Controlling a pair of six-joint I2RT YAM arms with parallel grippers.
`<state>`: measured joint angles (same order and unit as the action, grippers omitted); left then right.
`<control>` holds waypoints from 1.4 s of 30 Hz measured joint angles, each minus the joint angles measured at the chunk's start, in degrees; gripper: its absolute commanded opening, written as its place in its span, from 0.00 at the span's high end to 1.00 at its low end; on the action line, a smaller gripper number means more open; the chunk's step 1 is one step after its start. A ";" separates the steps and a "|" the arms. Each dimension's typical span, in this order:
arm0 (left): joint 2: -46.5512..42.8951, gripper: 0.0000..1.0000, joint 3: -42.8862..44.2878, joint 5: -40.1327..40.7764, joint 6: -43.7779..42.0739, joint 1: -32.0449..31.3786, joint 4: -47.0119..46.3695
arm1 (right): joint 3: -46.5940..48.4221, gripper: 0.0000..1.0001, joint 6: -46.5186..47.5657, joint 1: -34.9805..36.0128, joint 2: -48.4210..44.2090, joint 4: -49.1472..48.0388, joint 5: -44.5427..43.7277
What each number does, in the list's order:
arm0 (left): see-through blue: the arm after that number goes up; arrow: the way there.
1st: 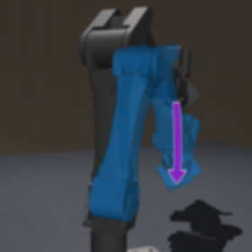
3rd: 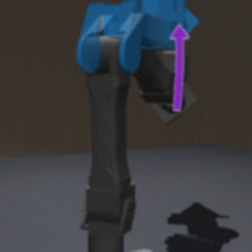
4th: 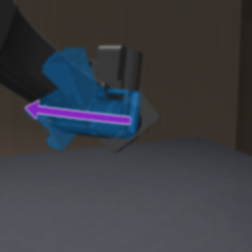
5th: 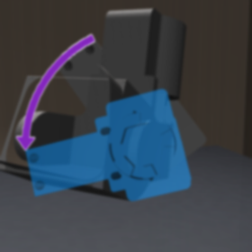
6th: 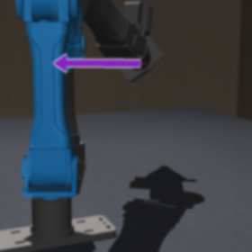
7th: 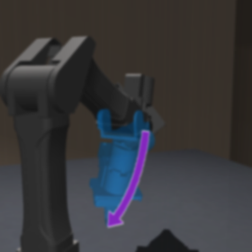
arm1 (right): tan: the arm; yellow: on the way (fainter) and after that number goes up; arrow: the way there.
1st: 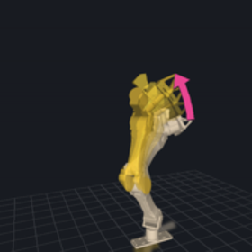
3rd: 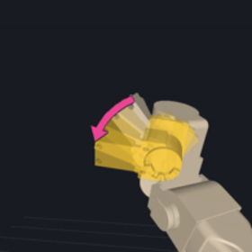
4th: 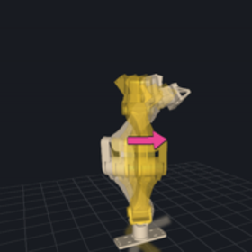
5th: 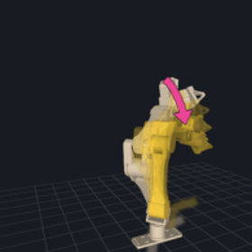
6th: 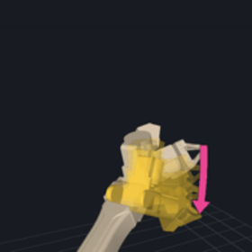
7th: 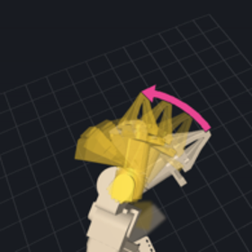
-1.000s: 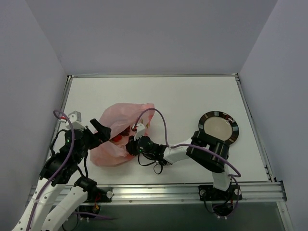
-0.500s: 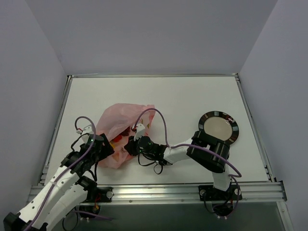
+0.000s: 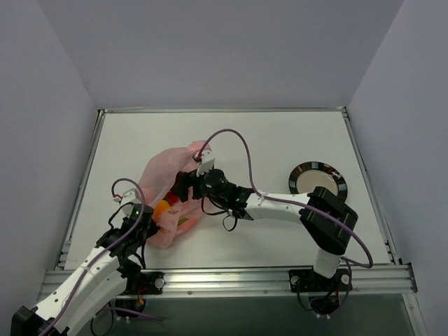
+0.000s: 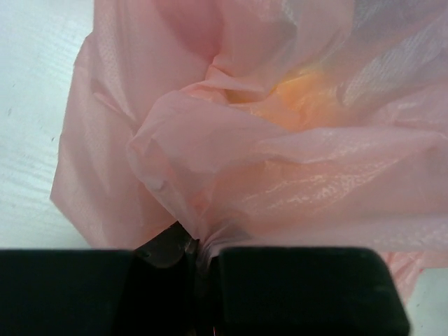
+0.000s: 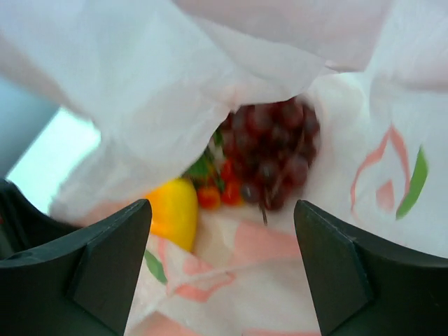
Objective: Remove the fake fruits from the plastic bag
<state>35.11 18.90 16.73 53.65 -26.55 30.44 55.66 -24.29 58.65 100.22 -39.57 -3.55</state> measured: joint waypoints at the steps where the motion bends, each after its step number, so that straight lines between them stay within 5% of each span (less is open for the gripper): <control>1: 0.87 0.98 0.02 -0.04 -0.81 0.00 -1.49 | 1.75 0.28 0.46 -0.31 0.31 0.61 0.00; 5: 6.05 0.98 0.02 -0.39 -3.98 0.11 -6.91 | 12.96 0.70 2.64 -2.67 5.20 2.56 0.52; 14: 11.74 0.98 0.70 -2.16 -8.70 1.40 -15.63 | 37.07 0.79 1.46 -16.22 24.74 8.79 5.49; 18: 17.35 0.98 2.45 -4.50 -10.45 4.26 -20.52 | 46.40 0.70 -0.28 -19.65 34.12 13.42 7.02; 19: 18.73 0.98 2.56 -5.51 -10.84 5.27 -22.18 | 47.82 0.64 -0.59 -20.26 35.76 14.67 7.48; 22: 21.66 0.98 2.56 -8.48 -11.30 7.56 -26.58 | 48.54 0.28 -1.01 -21.62 37.46 19.15 8.57; 28: 21.57 0.98 2.56 -12.02 -11.45 7.98 -29.99 | 42.14 0.04 1.11 -21.51 30.21 22.69 14.93; 36: 18.69 0.98 2.95 -12.48 -11.02 7.98 -29.90 | 24.55 0.02 2.99 -14.78 6.75 19.96 17.77; 42: 17.62 0.98 3.37 -12.44 -10.99 7.98 -29.79 | 12.41 0.27 2.03 -8.81 0.04 13.20 13.88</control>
<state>52.73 22.26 4.29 42.65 -18.57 0.64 68.07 -22.26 49.84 100.27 -26.37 10.33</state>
